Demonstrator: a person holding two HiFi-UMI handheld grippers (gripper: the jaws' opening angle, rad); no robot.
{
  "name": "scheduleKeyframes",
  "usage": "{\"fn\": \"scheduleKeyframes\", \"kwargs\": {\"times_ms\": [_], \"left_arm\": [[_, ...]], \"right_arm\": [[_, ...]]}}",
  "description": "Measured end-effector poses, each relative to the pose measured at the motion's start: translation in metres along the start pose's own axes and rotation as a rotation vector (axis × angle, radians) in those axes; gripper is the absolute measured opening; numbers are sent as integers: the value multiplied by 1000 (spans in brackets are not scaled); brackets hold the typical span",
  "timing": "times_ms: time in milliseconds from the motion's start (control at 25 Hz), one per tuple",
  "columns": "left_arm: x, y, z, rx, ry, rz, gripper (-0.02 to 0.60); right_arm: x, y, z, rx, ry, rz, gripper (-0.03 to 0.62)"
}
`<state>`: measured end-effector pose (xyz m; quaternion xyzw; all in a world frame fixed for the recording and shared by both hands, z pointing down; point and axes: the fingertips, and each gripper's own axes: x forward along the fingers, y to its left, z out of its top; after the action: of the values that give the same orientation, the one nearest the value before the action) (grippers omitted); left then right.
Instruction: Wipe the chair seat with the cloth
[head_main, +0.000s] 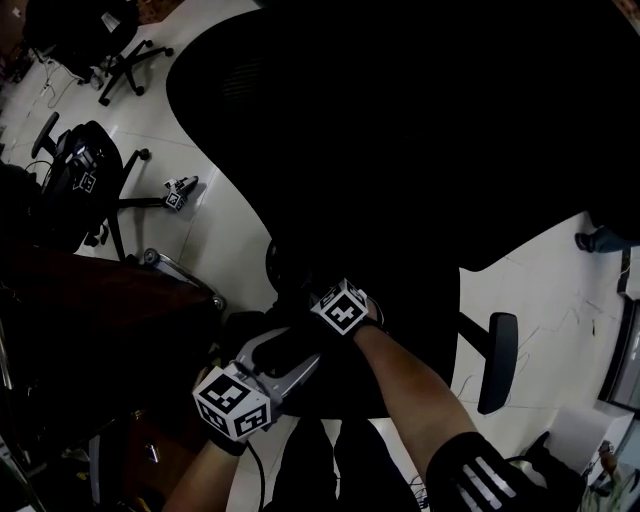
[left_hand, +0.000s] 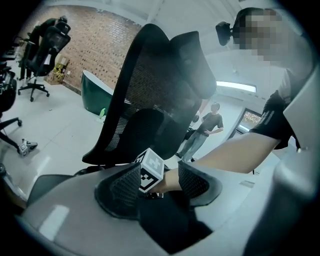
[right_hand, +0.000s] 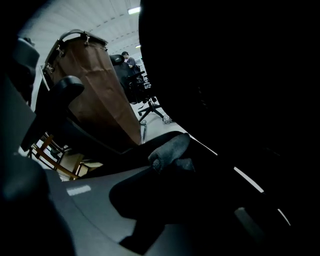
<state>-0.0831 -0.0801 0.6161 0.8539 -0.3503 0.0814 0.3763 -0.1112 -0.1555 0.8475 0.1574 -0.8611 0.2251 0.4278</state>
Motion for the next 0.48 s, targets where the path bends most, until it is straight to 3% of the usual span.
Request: {"fn": "scheduleKeyframes", "kwargs": {"times_ms": [280, 480], "left_arm": [[16, -14, -7, 6, 34, -28, 259], [27, -27, -11, 18, 56, -51, 259]], "right_arm": [[-59, -73, -96, 30, 153, -154, 35], [-121, -124, -165, 132, 226, -276, 35]]}}
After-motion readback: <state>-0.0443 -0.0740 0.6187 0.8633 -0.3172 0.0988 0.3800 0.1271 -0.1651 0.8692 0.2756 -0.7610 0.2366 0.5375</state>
